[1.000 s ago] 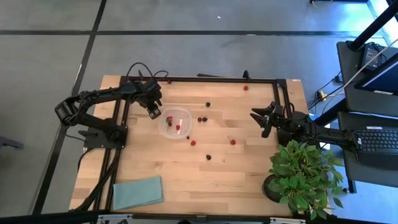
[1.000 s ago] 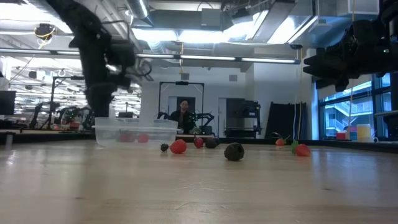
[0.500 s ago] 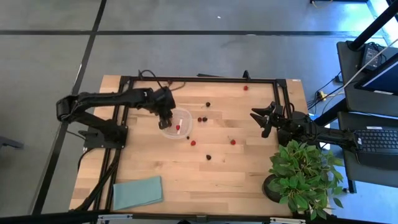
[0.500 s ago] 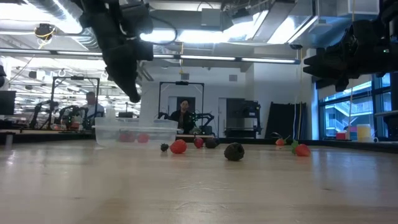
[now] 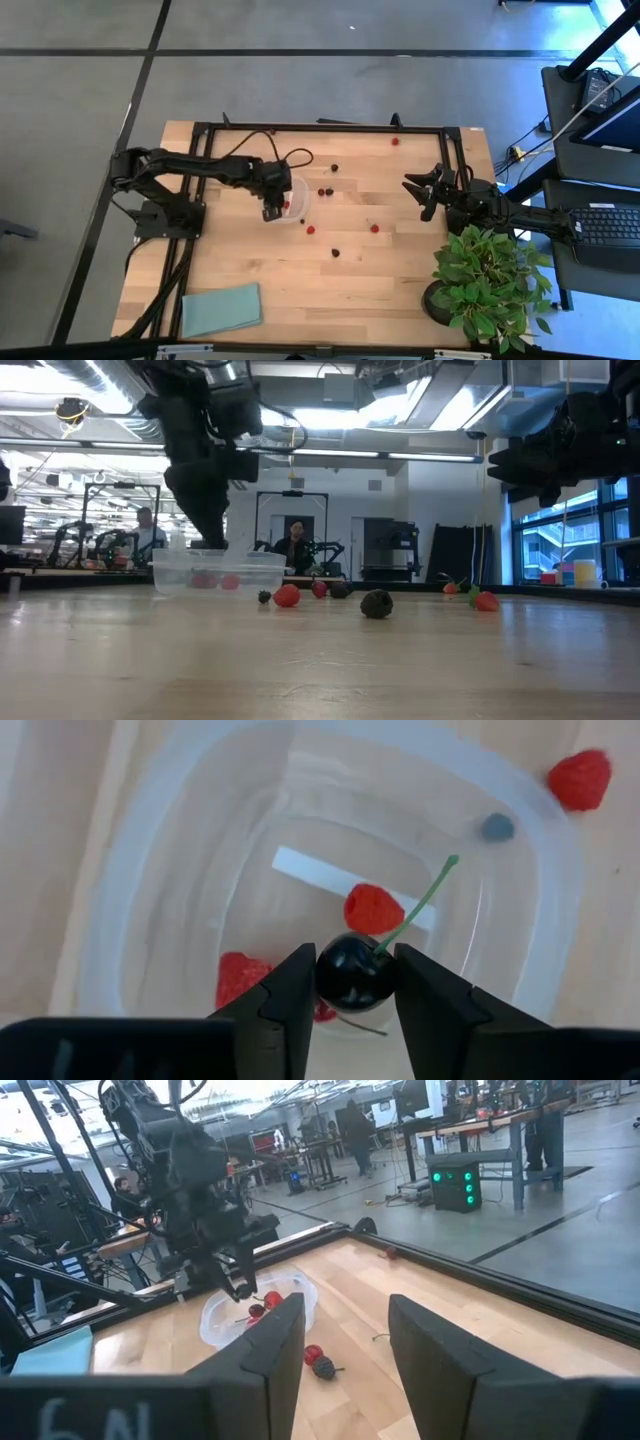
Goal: Pick and placing Produce into tupperware
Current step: Put the left black cherry into the transparent container, then put the top blueberry into the transparent container
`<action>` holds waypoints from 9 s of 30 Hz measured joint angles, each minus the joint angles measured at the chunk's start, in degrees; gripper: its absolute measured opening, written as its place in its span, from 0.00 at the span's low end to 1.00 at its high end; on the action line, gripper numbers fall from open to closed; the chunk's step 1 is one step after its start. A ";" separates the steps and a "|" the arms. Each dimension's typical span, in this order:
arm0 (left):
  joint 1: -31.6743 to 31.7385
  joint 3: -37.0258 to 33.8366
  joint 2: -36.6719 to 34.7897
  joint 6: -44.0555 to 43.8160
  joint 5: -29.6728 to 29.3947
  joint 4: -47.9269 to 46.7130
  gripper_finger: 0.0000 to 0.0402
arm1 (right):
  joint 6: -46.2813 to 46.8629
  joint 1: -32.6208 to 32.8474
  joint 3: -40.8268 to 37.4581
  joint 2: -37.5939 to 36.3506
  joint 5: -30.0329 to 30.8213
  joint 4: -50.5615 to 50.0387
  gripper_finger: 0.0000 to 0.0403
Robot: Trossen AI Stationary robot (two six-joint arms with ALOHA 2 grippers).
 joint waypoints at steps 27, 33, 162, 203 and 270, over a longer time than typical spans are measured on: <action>0.04 -0.02 4.23 0.11 -0.10 1.48 0.33 | -0.19 -0.02 0.00 0.02 0.00 -0.02 0.37; 0.04 -0.02 4.21 0.13 -0.20 1.46 0.33 | -0.20 0.00 0.00 0.02 0.00 -0.02 0.37; 26.58 -9.51 -6.83 -13.60 -6.88 -2.82 0.55 | 0.26 -0.02 0.00 0.02 0.02 0.00 0.37; 26.58 -9.51 -3.43 -16.37 -6.73 -0.09 0.48 | 0.04 -0.02 0.00 0.01 0.07 0.00 0.37; 26.64 -5.39 5.39 -9.92 -1.96 -5.36 0.10 | 0.00 -0.01 0.00 0.00 0.02 0.00 0.37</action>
